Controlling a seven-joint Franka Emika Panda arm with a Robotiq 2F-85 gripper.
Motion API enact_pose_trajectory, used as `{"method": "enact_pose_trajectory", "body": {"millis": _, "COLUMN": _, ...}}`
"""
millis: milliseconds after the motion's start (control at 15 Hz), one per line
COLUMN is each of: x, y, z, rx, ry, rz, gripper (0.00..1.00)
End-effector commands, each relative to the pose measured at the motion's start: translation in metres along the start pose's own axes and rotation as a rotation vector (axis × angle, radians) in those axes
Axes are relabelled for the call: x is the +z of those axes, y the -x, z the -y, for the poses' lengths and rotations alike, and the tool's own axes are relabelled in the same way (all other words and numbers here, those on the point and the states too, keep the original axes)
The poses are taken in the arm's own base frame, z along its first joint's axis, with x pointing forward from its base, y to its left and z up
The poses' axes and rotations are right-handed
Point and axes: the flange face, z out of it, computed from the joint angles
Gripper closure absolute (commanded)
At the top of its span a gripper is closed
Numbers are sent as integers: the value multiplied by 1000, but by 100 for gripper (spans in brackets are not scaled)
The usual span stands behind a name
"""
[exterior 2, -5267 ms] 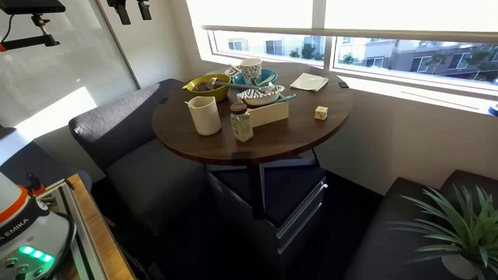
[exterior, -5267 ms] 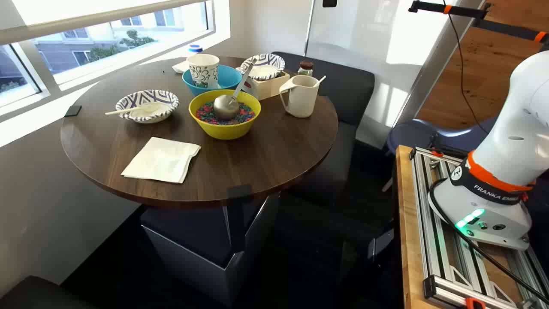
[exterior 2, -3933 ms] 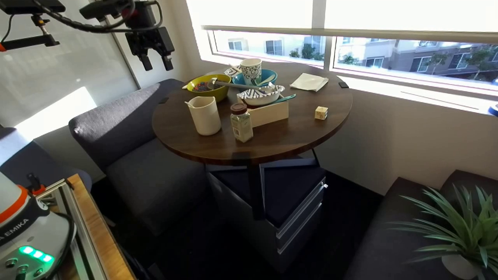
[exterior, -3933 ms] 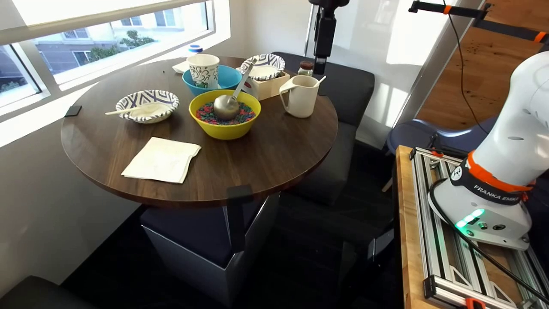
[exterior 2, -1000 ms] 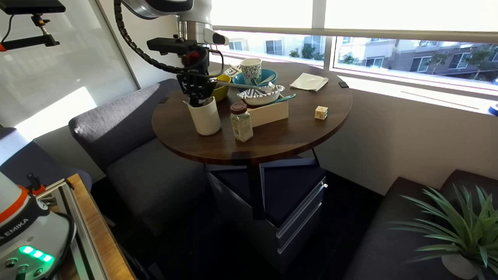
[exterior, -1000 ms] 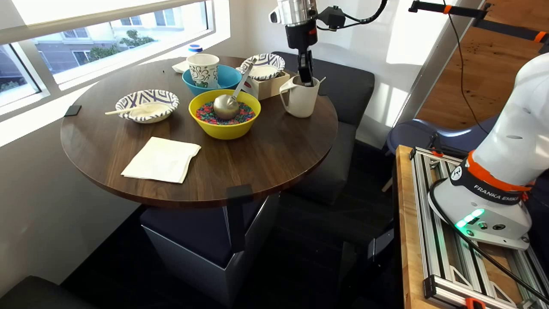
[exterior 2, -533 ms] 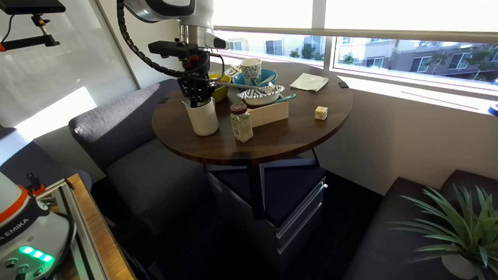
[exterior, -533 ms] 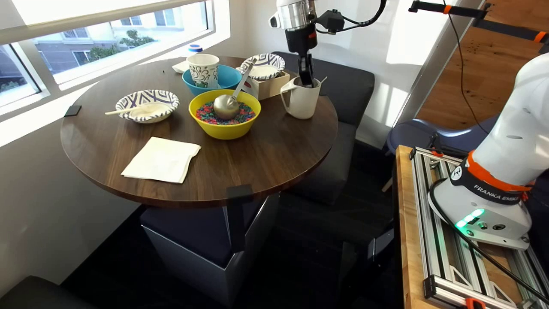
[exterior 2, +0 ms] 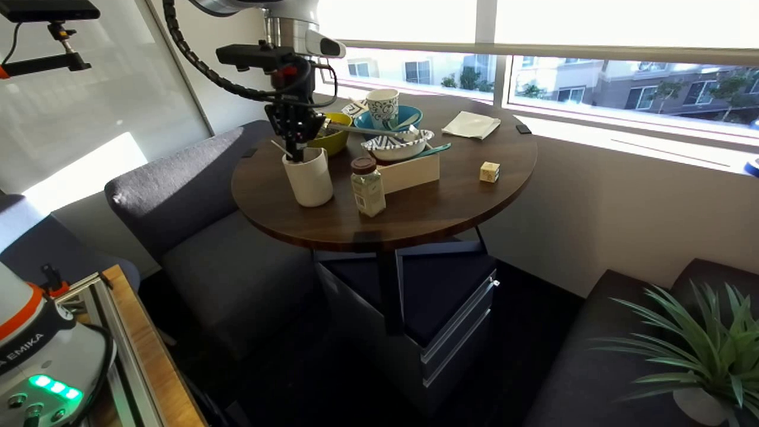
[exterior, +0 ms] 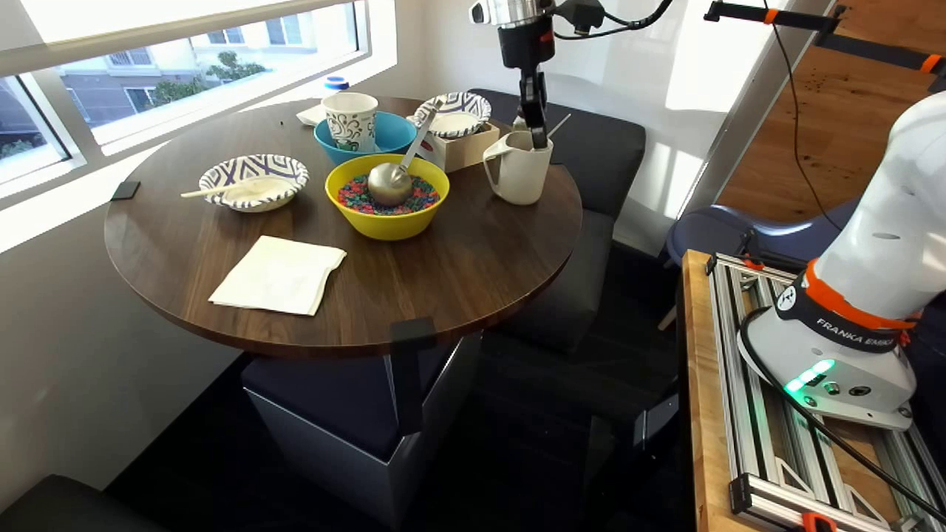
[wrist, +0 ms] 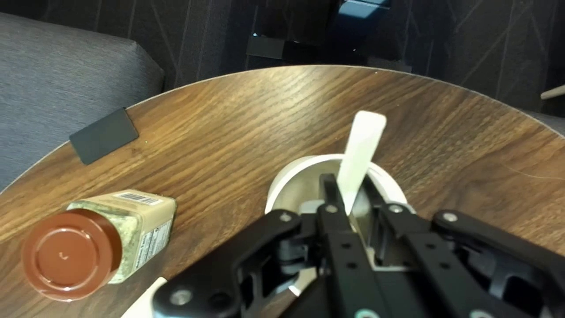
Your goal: Remove the spoon from the white mug and put it on the napkin on the left
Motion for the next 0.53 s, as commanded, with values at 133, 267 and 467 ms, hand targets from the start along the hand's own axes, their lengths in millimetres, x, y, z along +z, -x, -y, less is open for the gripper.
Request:
{"method": "enact_pose_trajectory", "body": {"millis": 133, "x": -48, "y": 34, "z": 18, "rx": 24, "ry": 19, "rz": -3, "gripper": 94}}
{"method": "enact_pose_trajectory", "body": {"millis": 267, "x": -66, "y": 51, "z": 26, "rx": 55, "ry": 29, "rz": -22, "gripper": 94}}
{"method": "enact_pose_trajectory", "body": {"millis": 467, "x": -97, "y": 71, "z": 50, "rx": 95, "ry": 123, "rz": -95, "gripper": 94}}
